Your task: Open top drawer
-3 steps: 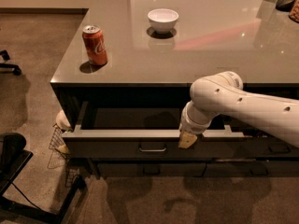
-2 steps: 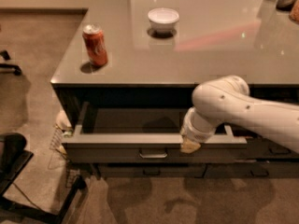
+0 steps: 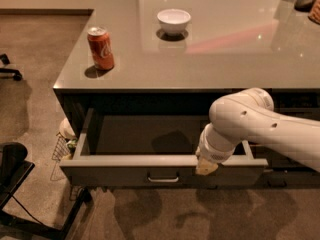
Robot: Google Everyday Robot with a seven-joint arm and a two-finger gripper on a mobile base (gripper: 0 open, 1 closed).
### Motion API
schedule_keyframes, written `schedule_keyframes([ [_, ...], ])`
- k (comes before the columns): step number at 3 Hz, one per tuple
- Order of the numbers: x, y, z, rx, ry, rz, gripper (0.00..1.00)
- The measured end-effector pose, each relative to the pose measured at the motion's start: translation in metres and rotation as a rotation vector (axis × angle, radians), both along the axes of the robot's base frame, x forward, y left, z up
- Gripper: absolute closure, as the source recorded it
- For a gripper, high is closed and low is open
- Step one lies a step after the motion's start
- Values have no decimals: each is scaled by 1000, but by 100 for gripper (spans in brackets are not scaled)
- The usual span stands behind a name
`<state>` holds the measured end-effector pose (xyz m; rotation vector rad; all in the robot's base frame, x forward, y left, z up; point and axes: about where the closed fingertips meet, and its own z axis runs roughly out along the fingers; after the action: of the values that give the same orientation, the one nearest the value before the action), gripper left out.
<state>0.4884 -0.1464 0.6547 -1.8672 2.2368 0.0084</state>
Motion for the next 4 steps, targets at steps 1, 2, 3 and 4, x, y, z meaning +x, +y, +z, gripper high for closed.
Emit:
schedule_keyframes([
  [1, 0, 0, -1, 0, 0, 0, 100],
  [2, -39, -3, 3, -3, 38, -23, 100],
  [3, -39, -3, 2, -3, 38, -23, 100],
  [4, -82, -6, 5, -8, 87, -41, 100],
])
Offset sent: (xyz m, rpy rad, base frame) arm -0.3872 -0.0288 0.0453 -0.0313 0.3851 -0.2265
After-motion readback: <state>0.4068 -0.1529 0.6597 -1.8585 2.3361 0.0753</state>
